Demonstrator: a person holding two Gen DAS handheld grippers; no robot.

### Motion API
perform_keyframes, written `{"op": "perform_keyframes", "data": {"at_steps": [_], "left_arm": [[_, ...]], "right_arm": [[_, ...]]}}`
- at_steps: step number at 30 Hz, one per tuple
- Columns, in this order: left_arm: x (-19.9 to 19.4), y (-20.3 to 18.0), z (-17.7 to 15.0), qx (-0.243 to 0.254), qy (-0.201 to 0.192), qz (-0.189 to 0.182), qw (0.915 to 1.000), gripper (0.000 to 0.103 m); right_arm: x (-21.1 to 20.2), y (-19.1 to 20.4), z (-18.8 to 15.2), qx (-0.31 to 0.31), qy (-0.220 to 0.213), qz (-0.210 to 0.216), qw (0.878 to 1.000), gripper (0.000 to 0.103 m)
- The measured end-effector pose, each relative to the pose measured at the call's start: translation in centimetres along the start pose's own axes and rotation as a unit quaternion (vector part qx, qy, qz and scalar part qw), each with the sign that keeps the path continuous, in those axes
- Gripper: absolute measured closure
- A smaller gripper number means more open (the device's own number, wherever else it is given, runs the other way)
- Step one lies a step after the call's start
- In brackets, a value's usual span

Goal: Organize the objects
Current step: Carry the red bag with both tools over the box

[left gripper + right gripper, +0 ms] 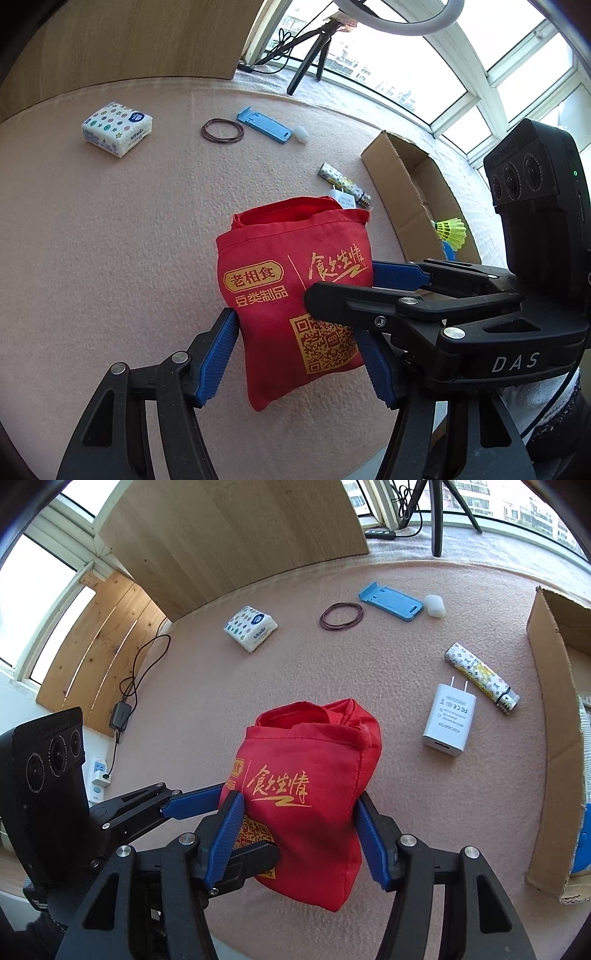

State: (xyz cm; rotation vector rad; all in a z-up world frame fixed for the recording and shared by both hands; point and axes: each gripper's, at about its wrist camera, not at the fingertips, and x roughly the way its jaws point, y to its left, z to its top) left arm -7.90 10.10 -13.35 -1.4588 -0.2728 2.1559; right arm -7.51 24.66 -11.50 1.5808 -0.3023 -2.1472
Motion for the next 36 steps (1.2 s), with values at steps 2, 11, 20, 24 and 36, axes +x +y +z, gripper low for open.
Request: {"op": "perform_keyframes", "data": {"at_steps": [2, 11, 20, 24, 36], "left_arm": [[0.1, -1.4, 1.1, 0.013, -0.006, -0.006, 0.9999, 0.036], [1.8, -8.5, 5.8, 0.065, -0.029, -0.024, 0.9972, 0.036], [5.6, -15.1, 9.6, 0.107, -0.036, -0.041, 0.9927, 0.036], [7.7, -17.7, 11.3, 0.118, -0.038, -0.048, 0.9911, 0.036], [14.2, -22.6, 14.8, 0.131, -0.012, -0.058, 0.9896, 0.036]], "right_arm": [[-1.5, -0.8, 0.4, 0.004, -0.016, -0.005, 1.000, 0.046], [-7.4, -5.3, 2.0, 0.027, -0.075, -0.027, 0.996, 0.046], [-12.0, -11.2, 3.3, 0.050, -0.118, -0.056, 0.990, 0.046], [-13.4, -13.9, 4.2, 0.060, -0.132, -0.067, 0.987, 0.046], [-14.5, -21.3, 5.6, 0.100, -0.139, -0.073, 0.982, 0.046]]}}
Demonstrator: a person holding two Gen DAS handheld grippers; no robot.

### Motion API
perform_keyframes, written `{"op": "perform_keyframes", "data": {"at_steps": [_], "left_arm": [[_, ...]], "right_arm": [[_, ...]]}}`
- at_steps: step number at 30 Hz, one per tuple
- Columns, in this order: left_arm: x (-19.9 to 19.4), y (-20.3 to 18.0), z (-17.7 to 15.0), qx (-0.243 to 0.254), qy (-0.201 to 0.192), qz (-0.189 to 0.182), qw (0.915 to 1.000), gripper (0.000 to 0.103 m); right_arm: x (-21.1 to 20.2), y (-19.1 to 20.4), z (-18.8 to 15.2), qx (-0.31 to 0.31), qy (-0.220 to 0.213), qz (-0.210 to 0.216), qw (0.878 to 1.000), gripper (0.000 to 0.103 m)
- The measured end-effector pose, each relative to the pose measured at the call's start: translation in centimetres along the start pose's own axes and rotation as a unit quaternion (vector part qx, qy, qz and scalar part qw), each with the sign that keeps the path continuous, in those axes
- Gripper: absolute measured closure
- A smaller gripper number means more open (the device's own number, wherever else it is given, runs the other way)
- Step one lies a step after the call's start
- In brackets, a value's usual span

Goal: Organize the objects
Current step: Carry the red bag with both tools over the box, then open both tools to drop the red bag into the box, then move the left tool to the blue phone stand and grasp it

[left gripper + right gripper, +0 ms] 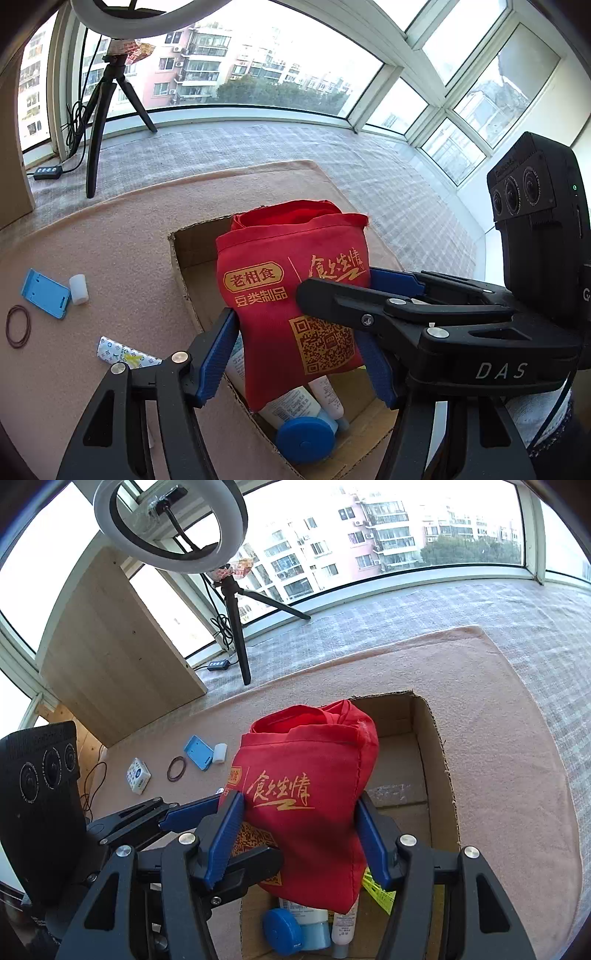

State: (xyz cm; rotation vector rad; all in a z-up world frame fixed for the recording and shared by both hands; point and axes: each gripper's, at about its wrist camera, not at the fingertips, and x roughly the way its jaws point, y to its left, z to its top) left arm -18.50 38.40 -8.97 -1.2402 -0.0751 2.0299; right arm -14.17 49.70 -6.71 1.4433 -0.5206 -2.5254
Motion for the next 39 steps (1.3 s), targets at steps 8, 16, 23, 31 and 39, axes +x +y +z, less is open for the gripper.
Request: {"op": "perform_keyframes", "data": {"at_steps": [8, 16, 23, 31, 39], "left_arm": [[2.8, -0.5, 1.6, 0.008, 0.010, 0.004, 0.9999, 0.036], [2.8, -0.1, 1.7, 0.014, 0.029, 0.005, 0.9995, 0.033], [0.6, 0.1, 1.0, 0.024, 0.018, 0.008, 0.9995, 0.033], [-3.9, 2.8, -0.9, 0.003, 0.003, 0.023, 0.9997, 0.033], [-9.8, 8.6, -4.7, -0.032, -0.017, 0.067, 0.9971, 0.033]], "right_arm": [[0.4, -2.4, 0.7, 0.018, -0.006, -0.001, 1.000, 0.045], [0.7, -2.4, 0.8, 0.014, -0.003, -0.041, 0.999, 0.040], [0.3, -1.9, 0.5, 0.029, -0.006, -0.040, 0.999, 0.040], [-0.5, 1.0, -1.1, 0.026, -0.009, -0.025, 0.999, 0.040], [-1.5, 5.6, -3.5, 0.003, -0.012, -0.001, 1.000, 0.040]]}}
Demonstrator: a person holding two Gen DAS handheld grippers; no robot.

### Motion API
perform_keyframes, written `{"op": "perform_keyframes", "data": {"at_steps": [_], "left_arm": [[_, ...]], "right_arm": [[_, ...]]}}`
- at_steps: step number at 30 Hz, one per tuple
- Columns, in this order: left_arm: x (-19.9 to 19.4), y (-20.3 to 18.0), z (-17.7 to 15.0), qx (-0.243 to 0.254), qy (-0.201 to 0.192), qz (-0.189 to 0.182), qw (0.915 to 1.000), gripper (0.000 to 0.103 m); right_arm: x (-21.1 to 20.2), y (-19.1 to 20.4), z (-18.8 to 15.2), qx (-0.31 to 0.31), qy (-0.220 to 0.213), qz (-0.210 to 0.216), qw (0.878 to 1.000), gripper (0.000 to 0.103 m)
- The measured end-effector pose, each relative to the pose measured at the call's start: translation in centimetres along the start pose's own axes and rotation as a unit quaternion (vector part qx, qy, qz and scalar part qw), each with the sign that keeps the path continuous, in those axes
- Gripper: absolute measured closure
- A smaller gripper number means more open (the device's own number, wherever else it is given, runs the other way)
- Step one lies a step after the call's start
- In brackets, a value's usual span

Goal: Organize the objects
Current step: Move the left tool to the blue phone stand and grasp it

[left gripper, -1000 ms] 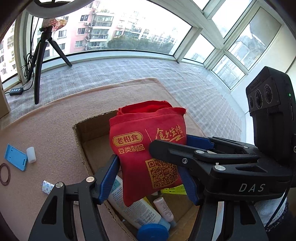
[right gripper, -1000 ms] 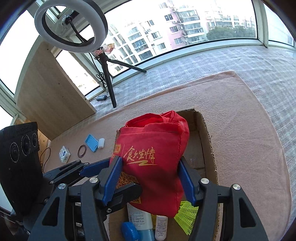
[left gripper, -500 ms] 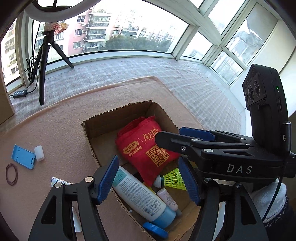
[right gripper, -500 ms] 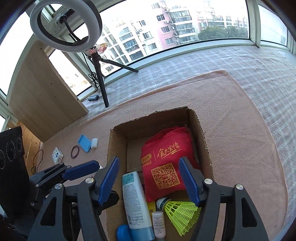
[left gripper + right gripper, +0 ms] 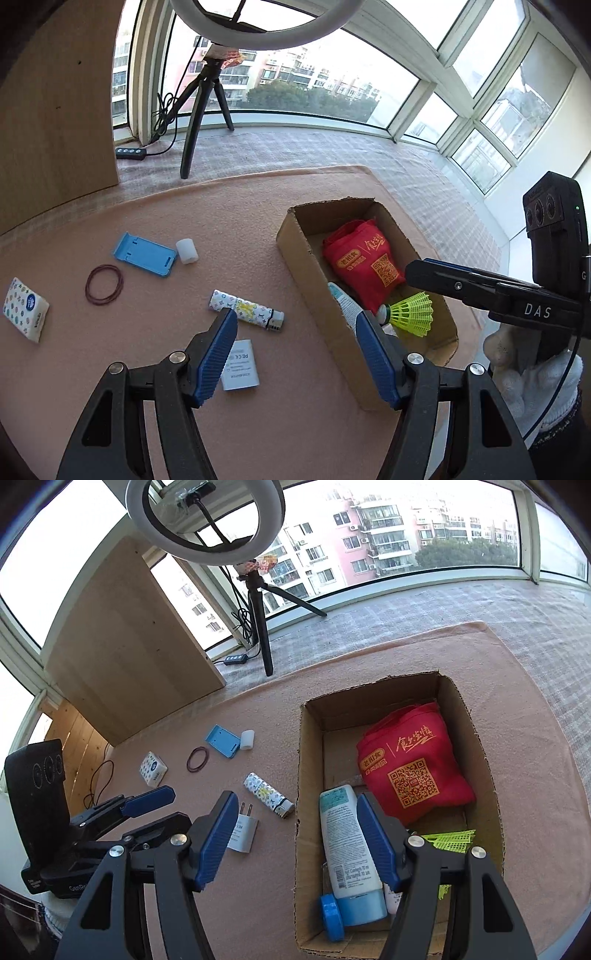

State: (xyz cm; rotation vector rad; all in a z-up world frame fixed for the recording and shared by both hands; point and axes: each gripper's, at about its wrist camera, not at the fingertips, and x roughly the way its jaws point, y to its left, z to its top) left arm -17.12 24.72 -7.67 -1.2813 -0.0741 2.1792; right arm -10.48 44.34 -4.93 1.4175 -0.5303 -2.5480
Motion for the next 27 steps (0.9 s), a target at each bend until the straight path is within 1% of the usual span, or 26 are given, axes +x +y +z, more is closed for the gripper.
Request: {"op": "perform_keyframes", "data": {"at_steps": [4, 8, 11, 13, 15, 19, 23, 27], "left_arm": [[-2.5, 4.1, -1.7, -0.024, 0.001, 0.029, 0.9993, 0.033], [-5.0, 8.0, -3.0, -0.051, 0.002, 0.057, 0.9971, 0.033], [-6.6, 10.2, -3.7, -0.067, -0.003, 0.075, 0.9949, 0.033], [-7.6, 11.3, -4.0, -0.082, -0.009, 0.079, 0.9934, 0.033], [-8.2, 11.9, -4.1, -0.094, -0.015, 0.082, 0.9921, 0.033], [-9.1, 12.8, -3.5, -0.105, -0.026, 0.083, 0.9906, 0.033], [-9.3, 12.6, -1.7, -0.100, -0.034, 0.090, 0.9903, 0.033], [-9.2, 12.4, 0.8, -0.085, -0.040, 0.091, 0.9914, 0.033]], "right_arm": [[-0.3, 2.3, -1.6, -0.013, 0.000, 0.007, 1.000, 0.040], [-0.2, 4.6, -3.2, -0.036, -0.003, -0.004, 0.999, 0.040], [0.0, 5.8, -4.3, -0.036, -0.002, 0.003, 0.999, 0.040], [0.2, 6.2, -4.7, -0.029, 0.000, 0.009, 1.000, 0.040], [0.5, 6.6, -4.8, -0.025, 0.003, 0.016, 1.000, 0.040], [0.4, 7.4, -4.4, -0.030, -0.001, 0.015, 0.999, 0.040], [0.0, 8.2, -3.0, -0.043, -0.013, 0.012, 0.999, 0.040], [-0.3, 9.1, -1.3, -0.053, -0.026, 0.011, 0.998, 0.040]]}}
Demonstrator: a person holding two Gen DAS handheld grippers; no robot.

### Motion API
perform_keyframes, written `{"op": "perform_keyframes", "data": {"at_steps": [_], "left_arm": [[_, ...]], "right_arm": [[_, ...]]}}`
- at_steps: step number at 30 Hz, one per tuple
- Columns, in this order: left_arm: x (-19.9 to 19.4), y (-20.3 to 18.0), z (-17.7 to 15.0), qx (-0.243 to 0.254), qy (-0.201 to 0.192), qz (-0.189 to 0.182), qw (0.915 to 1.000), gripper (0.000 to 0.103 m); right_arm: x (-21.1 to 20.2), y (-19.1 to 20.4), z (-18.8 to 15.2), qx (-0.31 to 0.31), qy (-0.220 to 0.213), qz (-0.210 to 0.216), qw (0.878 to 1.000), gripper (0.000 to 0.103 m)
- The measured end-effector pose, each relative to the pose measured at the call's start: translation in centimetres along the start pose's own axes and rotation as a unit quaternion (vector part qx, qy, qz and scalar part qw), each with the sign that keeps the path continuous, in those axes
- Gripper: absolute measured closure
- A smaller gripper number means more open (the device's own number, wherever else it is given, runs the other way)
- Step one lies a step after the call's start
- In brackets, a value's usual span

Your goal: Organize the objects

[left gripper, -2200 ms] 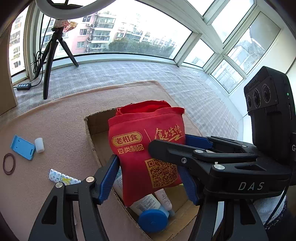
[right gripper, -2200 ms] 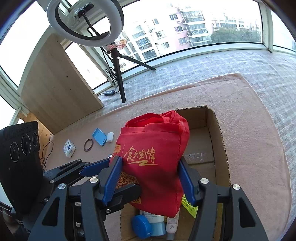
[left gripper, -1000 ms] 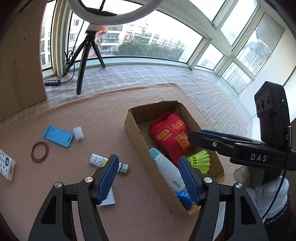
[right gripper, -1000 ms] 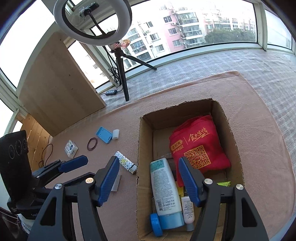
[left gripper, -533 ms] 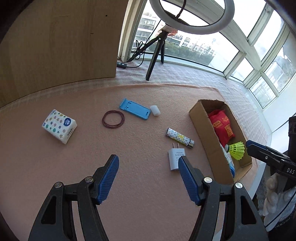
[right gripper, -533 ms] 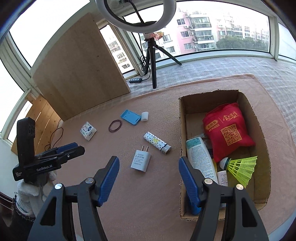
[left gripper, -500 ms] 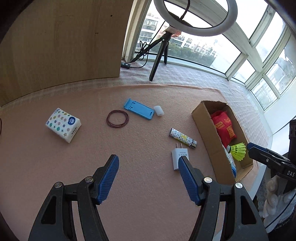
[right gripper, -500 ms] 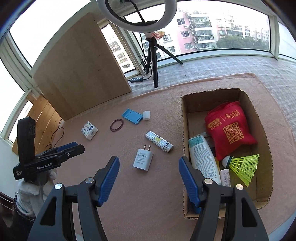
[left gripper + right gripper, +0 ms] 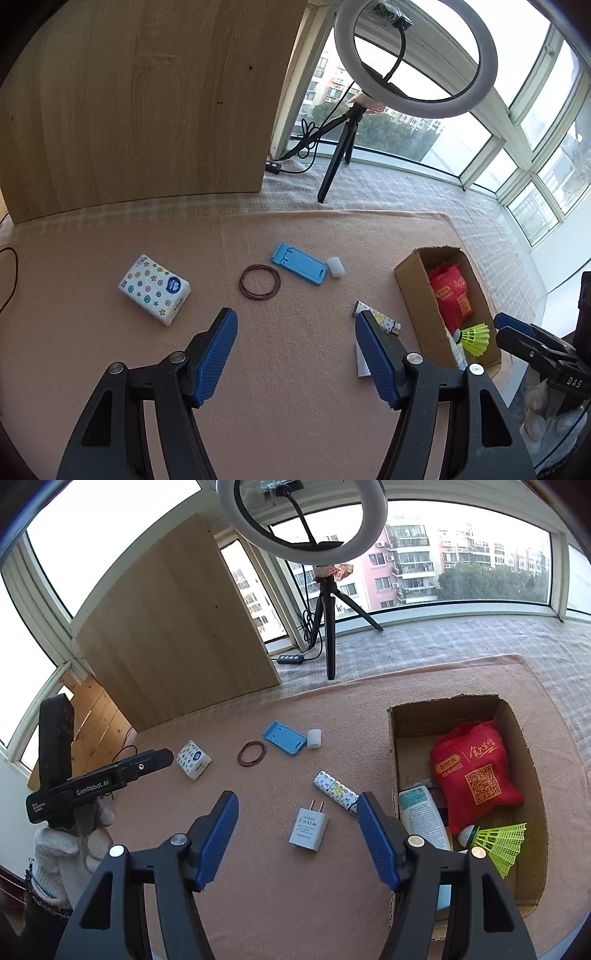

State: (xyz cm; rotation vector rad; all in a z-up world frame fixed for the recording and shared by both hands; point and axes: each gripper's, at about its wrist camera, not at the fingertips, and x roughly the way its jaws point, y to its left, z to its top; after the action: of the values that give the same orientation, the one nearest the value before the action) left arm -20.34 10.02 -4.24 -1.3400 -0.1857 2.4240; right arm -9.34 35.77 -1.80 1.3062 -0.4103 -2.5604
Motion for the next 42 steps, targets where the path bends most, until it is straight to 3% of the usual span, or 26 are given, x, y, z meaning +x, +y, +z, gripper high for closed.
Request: {"op": "perform_keyframes", "data": {"at_steps": [5, 14, 29, 35, 42], "left_arm": [[2.8, 0.0, 3.4, -0.010, 0.011, -0.002, 0.9999, 0.034], [10.5, -0.8, 7.0, -0.011, 0.051, 0.011, 0.9986, 0.048], [20.1, -1.8, 7.6, -0.012, 0.091, 0.037, 0.9951, 0.057], [22.1, -1.9, 8.2, 0.004, 0.094, 0.067, 0.9933, 0.059], [24.6, -2.4, 8.1, 0.041, 0.128, 0.088, 0.9870, 0.061]], "right_arm": [[0.0, 0.4, 0.6, 0.001, -0.006, 0.010, 1.000, 0.040], [-0.3, -1.5, -0.7, 0.018, 0.006, 0.008, 1.000, 0.040], [-0.1, -5.9, -3.8, 0.068, 0.037, -0.005, 0.997, 0.040], [0.1, -6.8, -4.6, 0.077, 0.047, -0.005, 0.996, 0.040], [0.5, -7.2, -4.7, 0.083, 0.053, -0.004, 0.995, 0.040]]}}
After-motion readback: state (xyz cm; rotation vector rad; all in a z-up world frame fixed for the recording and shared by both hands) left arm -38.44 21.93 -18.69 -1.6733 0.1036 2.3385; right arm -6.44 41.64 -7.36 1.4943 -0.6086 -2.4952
